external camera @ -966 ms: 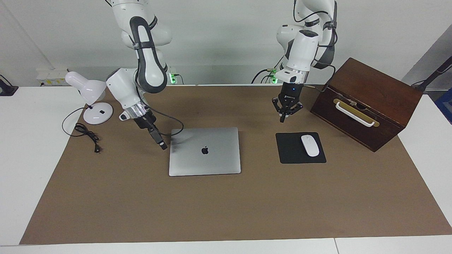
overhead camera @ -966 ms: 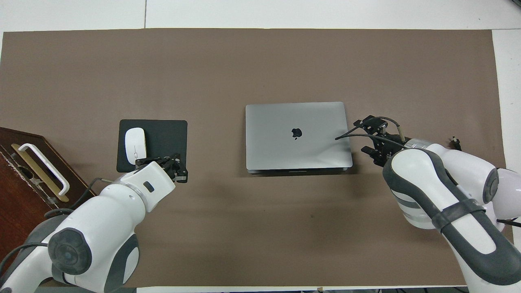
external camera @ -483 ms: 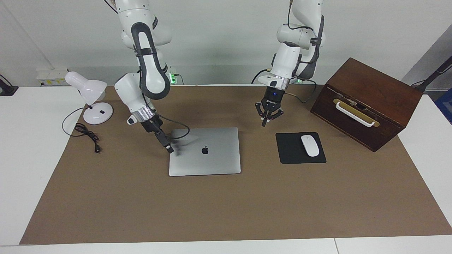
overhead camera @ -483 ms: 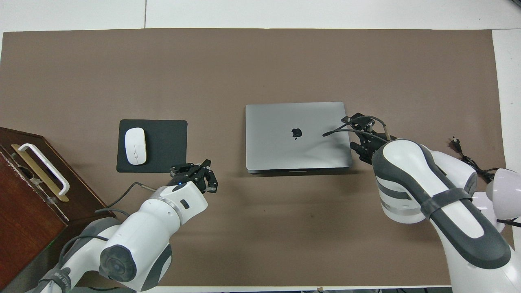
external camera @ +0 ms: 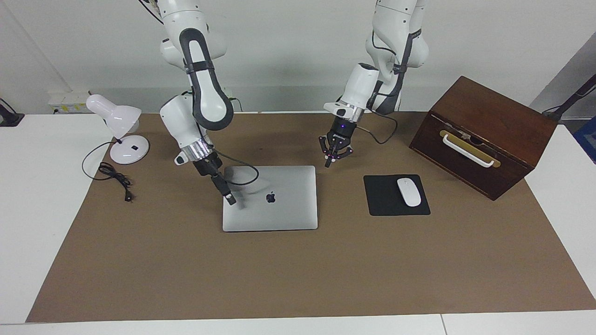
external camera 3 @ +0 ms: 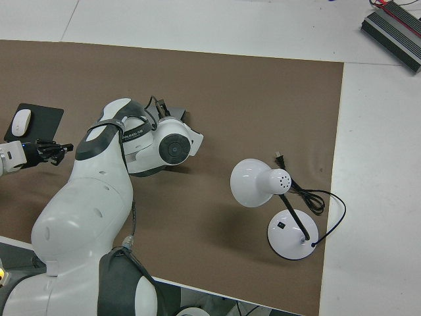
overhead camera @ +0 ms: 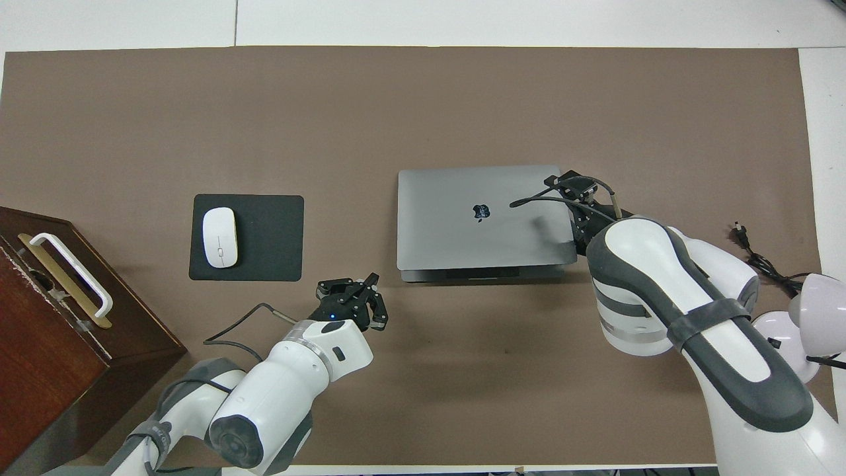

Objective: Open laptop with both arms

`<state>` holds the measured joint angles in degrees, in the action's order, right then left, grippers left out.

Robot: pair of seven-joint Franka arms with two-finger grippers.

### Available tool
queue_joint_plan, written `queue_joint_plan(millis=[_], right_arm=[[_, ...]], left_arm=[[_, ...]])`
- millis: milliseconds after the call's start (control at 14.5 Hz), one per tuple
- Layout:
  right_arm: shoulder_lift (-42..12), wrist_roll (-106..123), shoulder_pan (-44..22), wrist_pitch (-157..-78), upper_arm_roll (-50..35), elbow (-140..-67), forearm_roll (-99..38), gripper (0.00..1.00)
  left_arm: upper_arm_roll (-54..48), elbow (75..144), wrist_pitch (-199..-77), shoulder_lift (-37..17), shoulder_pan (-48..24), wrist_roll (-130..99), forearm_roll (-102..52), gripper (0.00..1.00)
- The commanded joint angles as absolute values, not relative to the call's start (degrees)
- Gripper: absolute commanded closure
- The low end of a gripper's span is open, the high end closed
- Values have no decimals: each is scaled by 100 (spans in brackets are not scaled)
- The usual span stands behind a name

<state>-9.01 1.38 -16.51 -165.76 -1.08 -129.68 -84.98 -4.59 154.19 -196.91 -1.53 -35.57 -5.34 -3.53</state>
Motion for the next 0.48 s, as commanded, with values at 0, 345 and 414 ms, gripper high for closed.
queue_joint_plan(millis=[0, 345, 414], right_arm=[[-1002, 299, -1758, -16567, -149, -12735, -8798, 2], [-1002, 343, -1705, -16567, -149, -12744, -8789, 2], [-1002, 386, -1679, -16567, -149, -12753, -8798, 1]], left_arm=[[-369, 15364, -20083, -518, -3797, -448, -413, 100], [-360, 14968, -20074, -922, -3920, -448, -413, 100], [-360, 14907, -20083, -966, -3920, -448, -413, 100]])
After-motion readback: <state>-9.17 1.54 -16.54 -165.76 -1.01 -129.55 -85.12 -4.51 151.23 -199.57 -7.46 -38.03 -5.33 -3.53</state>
